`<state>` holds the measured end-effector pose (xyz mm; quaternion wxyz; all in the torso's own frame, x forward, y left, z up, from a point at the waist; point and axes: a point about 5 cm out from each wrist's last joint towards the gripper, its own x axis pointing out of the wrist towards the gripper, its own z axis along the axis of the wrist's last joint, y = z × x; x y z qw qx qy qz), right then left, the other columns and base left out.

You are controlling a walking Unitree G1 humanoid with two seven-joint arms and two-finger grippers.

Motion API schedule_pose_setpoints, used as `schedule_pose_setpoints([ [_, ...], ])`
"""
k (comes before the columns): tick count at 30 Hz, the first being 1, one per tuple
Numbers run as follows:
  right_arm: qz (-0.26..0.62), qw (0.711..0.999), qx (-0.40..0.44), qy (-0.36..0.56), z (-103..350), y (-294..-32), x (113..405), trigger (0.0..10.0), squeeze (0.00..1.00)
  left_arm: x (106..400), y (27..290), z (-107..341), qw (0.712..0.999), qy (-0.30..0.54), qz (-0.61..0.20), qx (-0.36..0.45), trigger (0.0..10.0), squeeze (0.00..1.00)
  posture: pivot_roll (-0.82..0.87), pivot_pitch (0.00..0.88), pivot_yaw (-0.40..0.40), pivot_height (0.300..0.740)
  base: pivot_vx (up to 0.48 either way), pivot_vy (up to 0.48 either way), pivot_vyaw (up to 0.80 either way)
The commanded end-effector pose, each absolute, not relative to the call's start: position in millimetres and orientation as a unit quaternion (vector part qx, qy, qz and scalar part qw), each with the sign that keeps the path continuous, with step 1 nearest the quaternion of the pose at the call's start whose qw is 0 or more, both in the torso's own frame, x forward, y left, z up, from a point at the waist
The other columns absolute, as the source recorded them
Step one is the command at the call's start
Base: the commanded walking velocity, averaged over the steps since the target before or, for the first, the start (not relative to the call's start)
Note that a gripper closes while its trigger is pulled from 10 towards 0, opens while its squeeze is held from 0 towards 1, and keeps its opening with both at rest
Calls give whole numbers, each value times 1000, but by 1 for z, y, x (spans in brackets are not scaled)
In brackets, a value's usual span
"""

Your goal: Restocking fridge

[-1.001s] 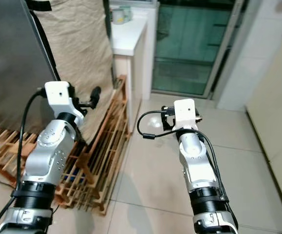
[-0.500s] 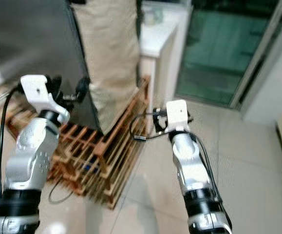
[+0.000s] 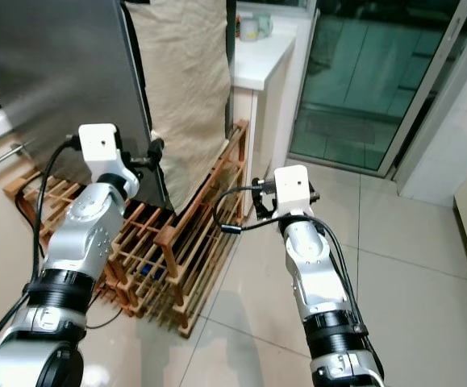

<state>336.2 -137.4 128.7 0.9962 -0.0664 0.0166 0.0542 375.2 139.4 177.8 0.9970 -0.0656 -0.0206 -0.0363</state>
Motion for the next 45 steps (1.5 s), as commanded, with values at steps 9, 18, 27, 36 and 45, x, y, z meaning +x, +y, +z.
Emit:
schedule_pose_setpoints([
  [9,54,997,-62,1,135,-142,327,10000,0,390,129,191,997,-43,-38,-60,10000,0,-211,0,57,740,0,0,0],
  [18,47,997,-67,5,133,-147,319,10000,0,399,109,198,995,-54,-57,-60,10000,0,-251,0,76,740,0,0,0],
  [27,27,997,-71,9,133,-157,311,10000,0,404,90,204,994,-53,-76,-59,10000,0,-293,0,103,740,0,0,0],
  [36,20,997,-73,14,132,-160,303,10000,0,399,100,197,993,-65,-56,-82,10000,0,-303,0,124,740,0,0,0],
  [45,32,993,-81,-78,160,-166,257,10000,0,310,153,171,987,-109,-111,-48,10000,0,-211,0,79,740,0,0,0],
])
